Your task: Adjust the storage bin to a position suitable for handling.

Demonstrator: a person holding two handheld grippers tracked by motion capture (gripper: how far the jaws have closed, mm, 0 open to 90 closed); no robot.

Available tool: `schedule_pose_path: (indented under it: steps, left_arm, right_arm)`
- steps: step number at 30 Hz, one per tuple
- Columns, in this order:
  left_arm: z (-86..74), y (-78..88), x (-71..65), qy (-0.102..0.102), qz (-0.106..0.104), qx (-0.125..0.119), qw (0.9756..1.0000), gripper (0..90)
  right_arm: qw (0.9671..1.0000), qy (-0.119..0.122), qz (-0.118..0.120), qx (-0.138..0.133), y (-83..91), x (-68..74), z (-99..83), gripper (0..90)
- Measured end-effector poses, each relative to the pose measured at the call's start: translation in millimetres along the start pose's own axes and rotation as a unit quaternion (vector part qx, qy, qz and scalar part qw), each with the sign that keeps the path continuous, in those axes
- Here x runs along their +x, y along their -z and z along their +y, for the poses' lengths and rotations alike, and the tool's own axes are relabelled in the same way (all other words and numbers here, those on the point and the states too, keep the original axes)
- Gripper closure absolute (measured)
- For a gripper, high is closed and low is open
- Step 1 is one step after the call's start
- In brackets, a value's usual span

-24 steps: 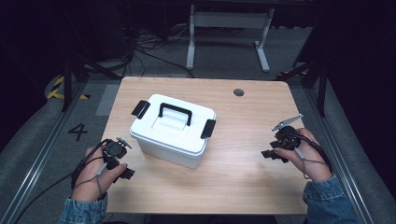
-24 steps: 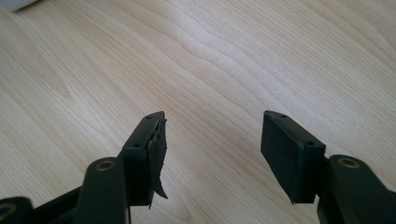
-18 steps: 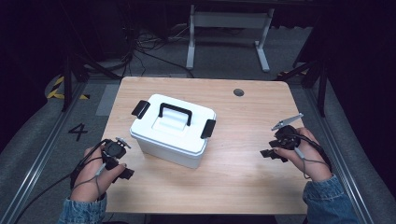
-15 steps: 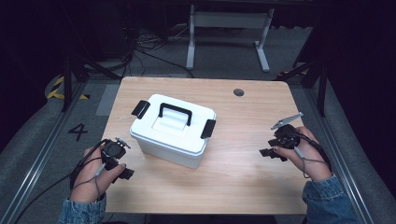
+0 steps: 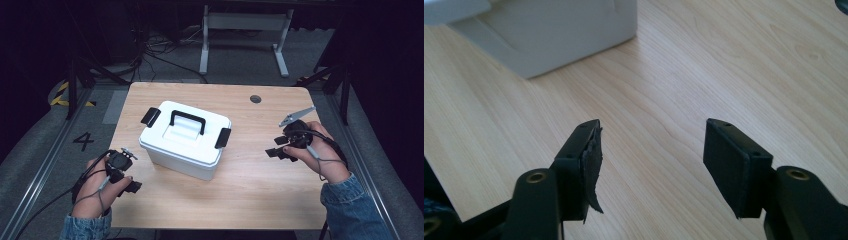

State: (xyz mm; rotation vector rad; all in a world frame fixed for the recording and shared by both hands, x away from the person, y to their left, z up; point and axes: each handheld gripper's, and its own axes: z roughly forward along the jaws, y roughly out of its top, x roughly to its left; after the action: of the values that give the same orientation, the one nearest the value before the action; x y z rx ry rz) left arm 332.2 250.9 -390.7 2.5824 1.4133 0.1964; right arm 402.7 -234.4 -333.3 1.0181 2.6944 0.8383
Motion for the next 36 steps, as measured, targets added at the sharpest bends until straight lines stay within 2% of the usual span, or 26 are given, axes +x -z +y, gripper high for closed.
schedule_pose_path:
  steps: [8, 9, 13, 15, 19, 21, 28, 31, 32, 34, 36]
  left_arm:
    - [0.7, -0.5, 0.4, -0.001, -0.002, -0.002, 1.0, 21.4]
    - [0.4, -0.4, 0.0, 0.005, -0.003, -0.001, 1.0, 21.4]
    - [0.8, -0.1, 1.5, 0.0, 0.002, -0.003, 1.0, 21.5]
    - [0.8, -0.4, 0.9, 0.005, -0.004, -0.002, 1.0, 21.5]
    - [0.9, 0.0, 2.0, 0.004, -0.001, -0.006, 1.0, 21.5]
    - [0.9, -0.2, 1.7, 0.009, -0.004, -0.007, 0.9999, 21.5]
    - [2.4, -0.5, 3.2, 0.005, -0.003, -0.007, 1.0, 21.4]
    - [2.1, 0.3, 4.7, 0.013, -0.004, -0.01, 0.9999, 21.3]
    - [2.2, 0.7, 6.1, 0.009, -0.002, -0.009, 0.9999, 21.4]
    - [2.0, 0.7, 6.3, 0.014, -0.007, -0.008, 0.9998, 21.5]
    - [2.0, 0.8, 6.8, 0.022, -0.005, -0.007, 0.9997, 21.8]
  right_arm:
    - [0.9996, 0.027, 0.006, -0.008, 6.5, 10.8, 34.6, 41.2]
    - [0.9995, 0.028, 0.009, -0.01, 6.8, 11.6, 37.3, 41.2]
    - [0.9992, 0.035, 0.011, -0.015, 7.9, 15.2, 48.9, 41.2]
    - [0.999, 0.039, 0.015, -0.018, 7.6, 17.1, 55.5, 41.2]
    - [0.9985, 0.044, 0.021, -0.023, 6.6, 20.6, 68.3, 41.2]
    - [0.9983, 0.048, 0.022, -0.023, 5.5, 21.9, 73.3, 41.2]
    - [0.9974, 0.058, 0.032, -0.028, 0.8, 28.0, 96.9, 41.2]
    - [0.9966, 0.065, 0.039, -0.032, -4.4, 31.9, 109.7, 41.2]
    - [0.9965, 0.064, 0.043, -0.032, -5.8, 32.7, 112.1, 41.2]
    - [0.9963, 0.066, 0.044, -0.032, -7.4, 33.4, 115.2, 41.2]
    - [0.9959, 0.073, 0.045, -0.03, -14.2, 37.7, 126.3, 41.2]
